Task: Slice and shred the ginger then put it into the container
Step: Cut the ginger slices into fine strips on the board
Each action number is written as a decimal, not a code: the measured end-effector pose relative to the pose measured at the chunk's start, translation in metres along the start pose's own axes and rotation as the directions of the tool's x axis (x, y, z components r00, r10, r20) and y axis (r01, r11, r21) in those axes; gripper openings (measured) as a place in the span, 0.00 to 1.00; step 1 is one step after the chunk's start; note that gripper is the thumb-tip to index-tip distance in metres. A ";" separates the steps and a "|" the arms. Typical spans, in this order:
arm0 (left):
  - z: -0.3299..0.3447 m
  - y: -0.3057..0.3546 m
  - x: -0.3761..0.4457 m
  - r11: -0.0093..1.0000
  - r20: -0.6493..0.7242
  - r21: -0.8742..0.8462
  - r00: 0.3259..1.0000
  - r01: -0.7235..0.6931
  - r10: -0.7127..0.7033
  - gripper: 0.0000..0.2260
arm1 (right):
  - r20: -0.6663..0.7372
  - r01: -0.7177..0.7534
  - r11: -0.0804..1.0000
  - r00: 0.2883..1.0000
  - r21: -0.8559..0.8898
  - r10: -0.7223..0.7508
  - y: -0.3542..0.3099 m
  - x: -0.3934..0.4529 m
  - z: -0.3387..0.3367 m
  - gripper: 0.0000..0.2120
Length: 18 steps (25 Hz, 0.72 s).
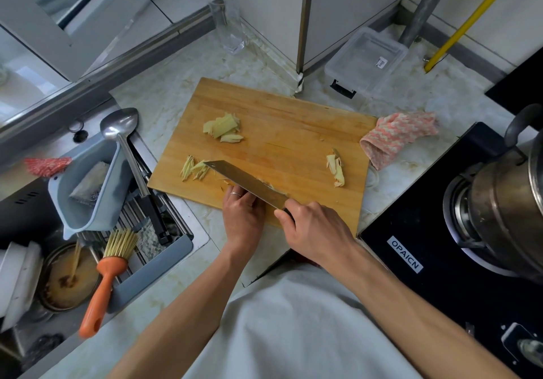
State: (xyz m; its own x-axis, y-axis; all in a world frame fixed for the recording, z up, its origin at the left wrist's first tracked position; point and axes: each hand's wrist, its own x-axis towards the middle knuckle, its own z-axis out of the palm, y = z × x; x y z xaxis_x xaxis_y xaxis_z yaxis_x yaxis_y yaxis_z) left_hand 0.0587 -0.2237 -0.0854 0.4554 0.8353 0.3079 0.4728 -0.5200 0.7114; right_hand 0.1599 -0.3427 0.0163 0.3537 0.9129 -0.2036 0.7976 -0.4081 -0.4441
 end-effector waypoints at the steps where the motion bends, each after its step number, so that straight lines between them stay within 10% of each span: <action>1: 0.000 0.000 0.000 1.000 0.001 0.001 1.000 0.006 -0.006 0.06 | 0.001 0.003 1.000 1.000 -0.007 -0.003 0.000 0.002 0.000 0.15; 18: 0.002 -0.001 -0.001 0.999 -0.015 -0.014 0.999 0.034 -0.034 0.06 | -0.002 0.022 1.000 1.000 -0.013 -0.022 -0.001 0.007 -0.002 0.17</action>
State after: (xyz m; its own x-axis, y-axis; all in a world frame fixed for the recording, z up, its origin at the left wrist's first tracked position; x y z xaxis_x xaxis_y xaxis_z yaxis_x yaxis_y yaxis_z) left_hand 0.0594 -0.2246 -0.0873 0.4276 0.8551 0.2930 0.4773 -0.4889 0.7302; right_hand 0.1624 -0.3356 0.0173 0.3367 0.9218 -0.1922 0.8114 -0.3876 -0.4374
